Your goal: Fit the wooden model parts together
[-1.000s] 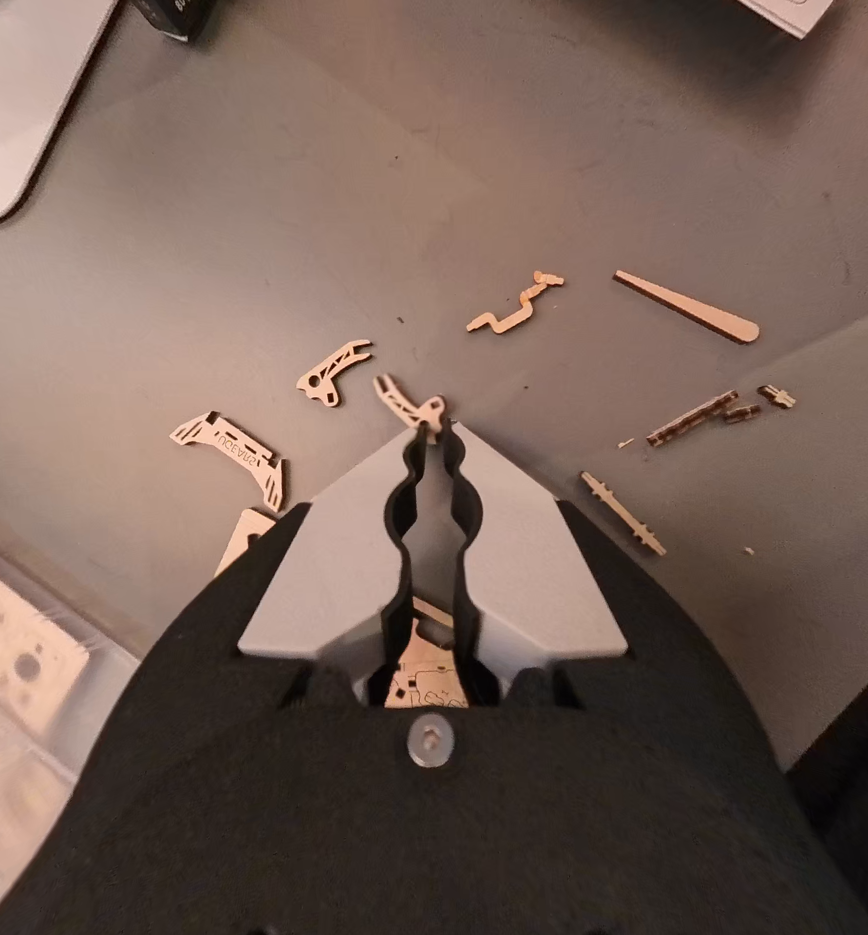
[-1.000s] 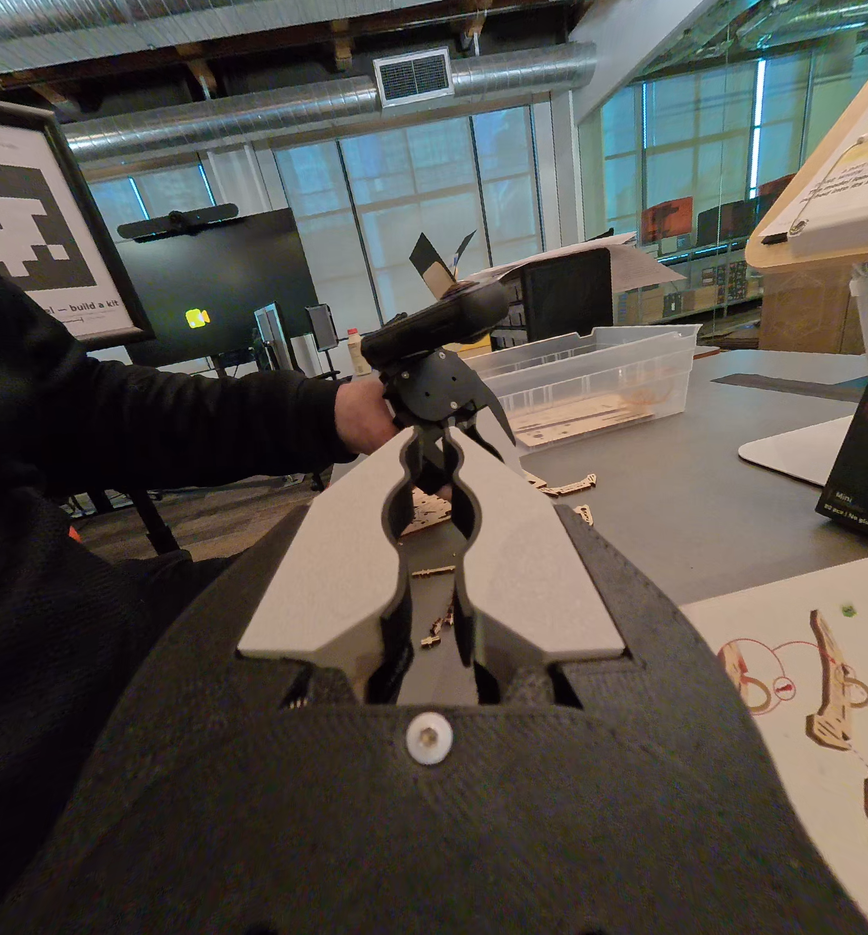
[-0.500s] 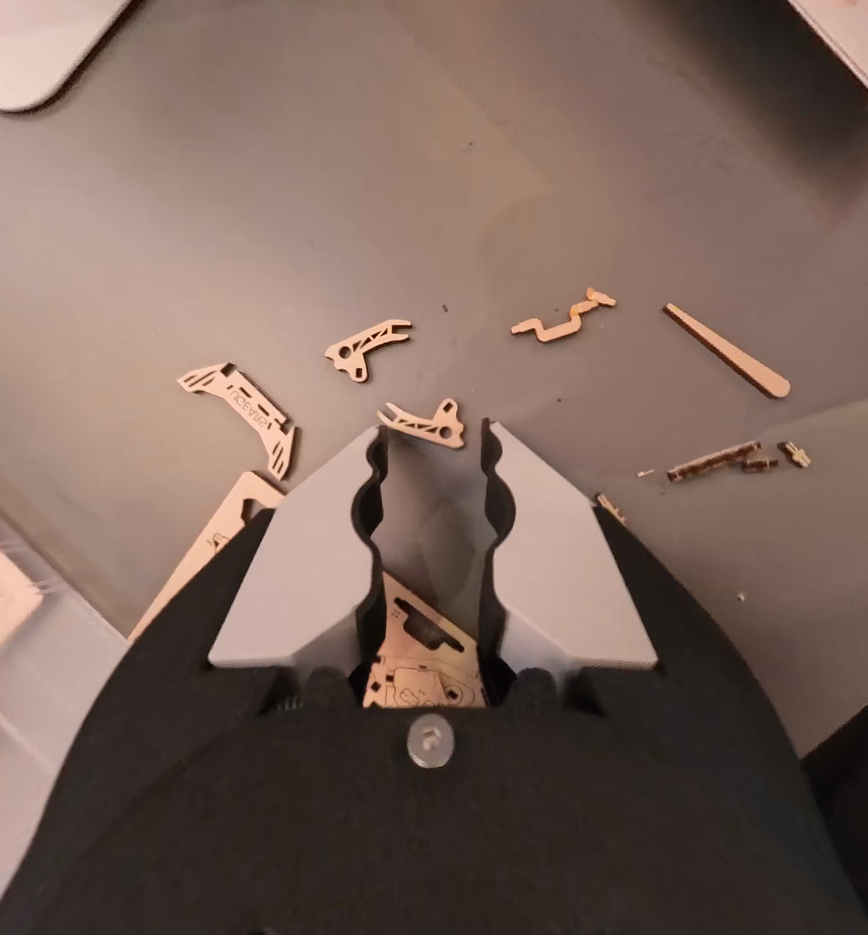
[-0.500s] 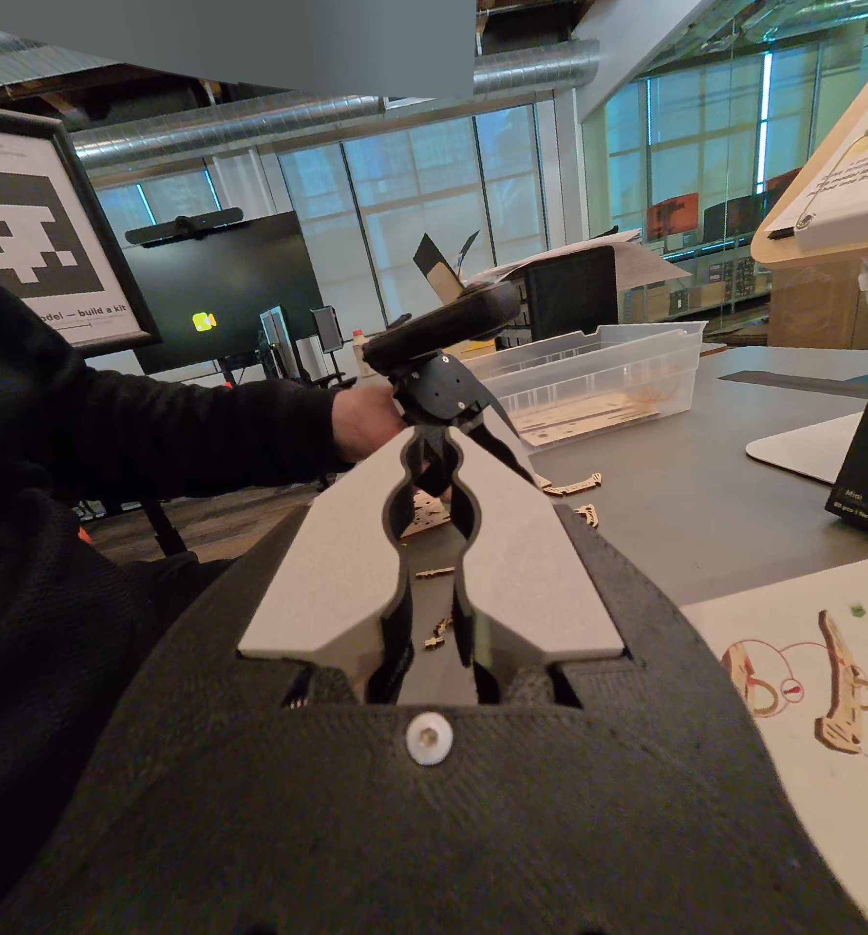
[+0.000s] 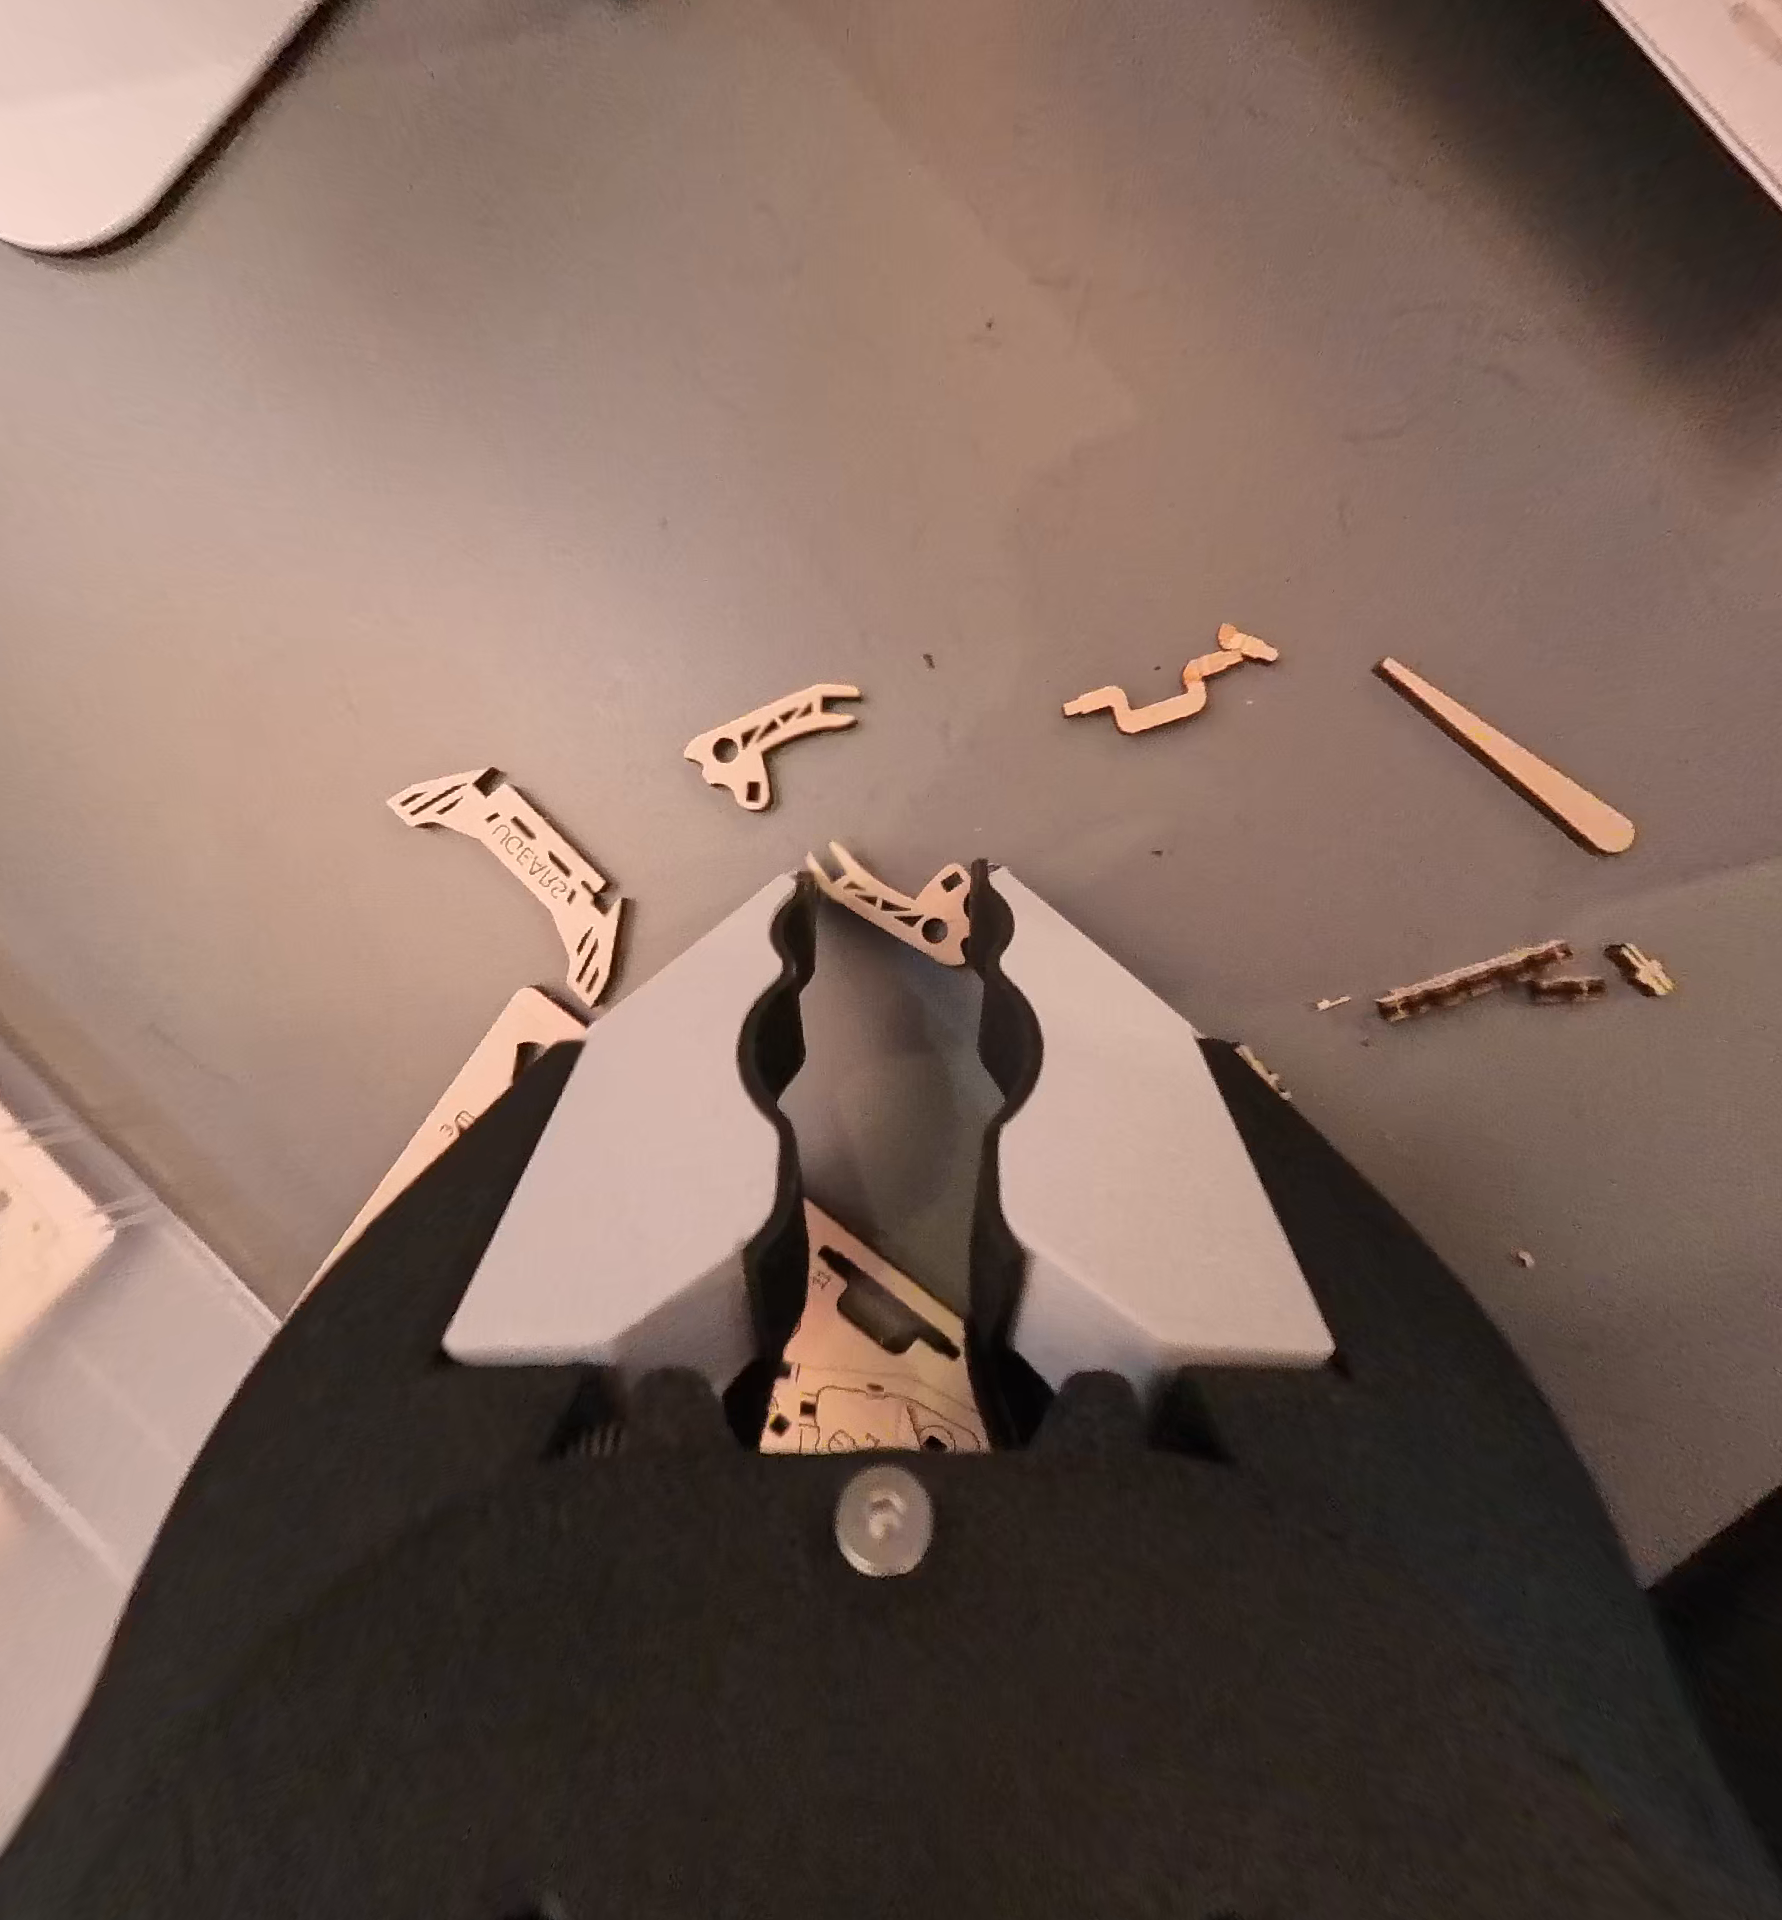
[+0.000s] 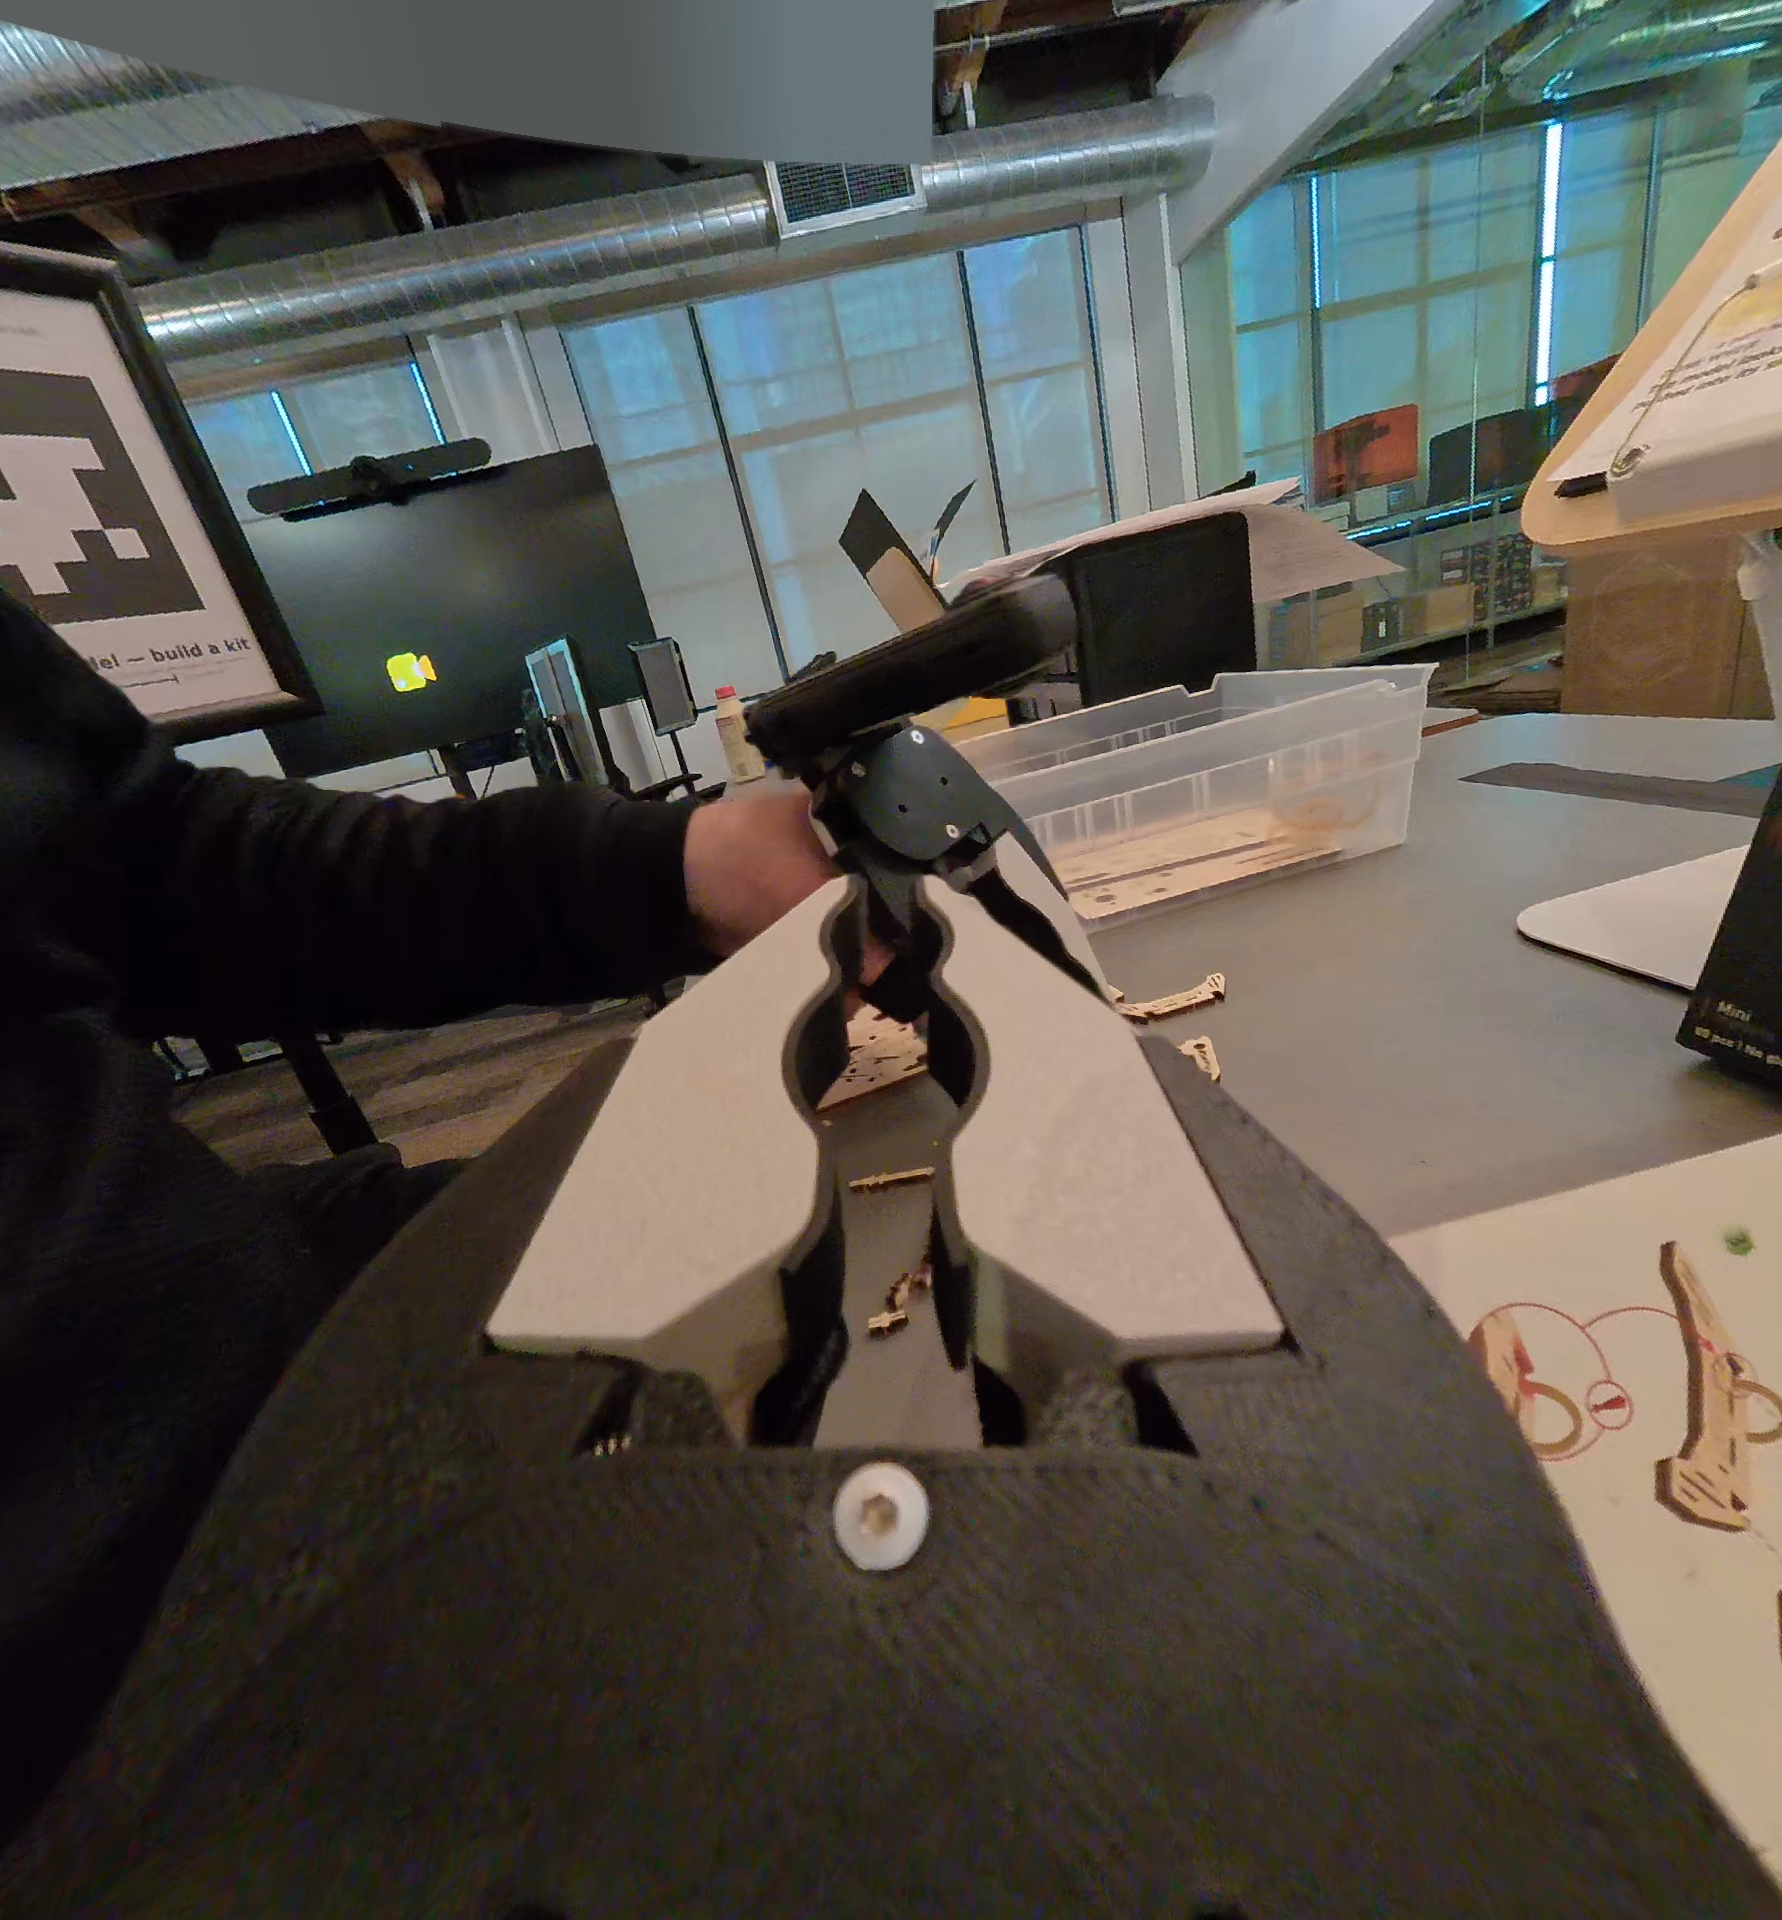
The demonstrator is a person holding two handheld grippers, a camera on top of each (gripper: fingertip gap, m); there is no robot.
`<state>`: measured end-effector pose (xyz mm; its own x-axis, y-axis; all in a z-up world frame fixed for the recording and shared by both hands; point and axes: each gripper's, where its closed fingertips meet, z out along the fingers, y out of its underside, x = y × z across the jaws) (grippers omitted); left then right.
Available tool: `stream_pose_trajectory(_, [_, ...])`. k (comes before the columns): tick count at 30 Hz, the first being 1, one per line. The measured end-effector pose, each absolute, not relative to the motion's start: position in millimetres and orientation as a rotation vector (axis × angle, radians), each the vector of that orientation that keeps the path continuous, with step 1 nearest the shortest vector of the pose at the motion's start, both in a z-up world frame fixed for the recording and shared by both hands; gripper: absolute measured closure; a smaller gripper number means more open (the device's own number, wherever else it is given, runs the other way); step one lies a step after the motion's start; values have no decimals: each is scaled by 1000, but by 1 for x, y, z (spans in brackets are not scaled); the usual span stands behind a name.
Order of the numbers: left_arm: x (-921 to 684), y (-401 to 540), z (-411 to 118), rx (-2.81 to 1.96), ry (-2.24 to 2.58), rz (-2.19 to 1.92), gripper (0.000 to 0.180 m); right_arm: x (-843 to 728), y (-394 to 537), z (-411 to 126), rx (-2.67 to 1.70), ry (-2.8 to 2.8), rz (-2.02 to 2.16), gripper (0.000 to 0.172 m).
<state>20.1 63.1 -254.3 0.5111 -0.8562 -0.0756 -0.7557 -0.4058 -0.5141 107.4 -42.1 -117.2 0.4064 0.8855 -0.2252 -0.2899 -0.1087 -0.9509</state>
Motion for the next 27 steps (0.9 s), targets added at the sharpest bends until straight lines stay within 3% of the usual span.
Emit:
stream_pose_trajectory(16, [54,51,-174,-1907,1057,-706,153,108,-19,-117,-1453,-335,1101,146])
stream_pose_trajectory(27, [88,42,-105,-1707,367,-1548,153,87,16,-118,-1474,-624,223,140])
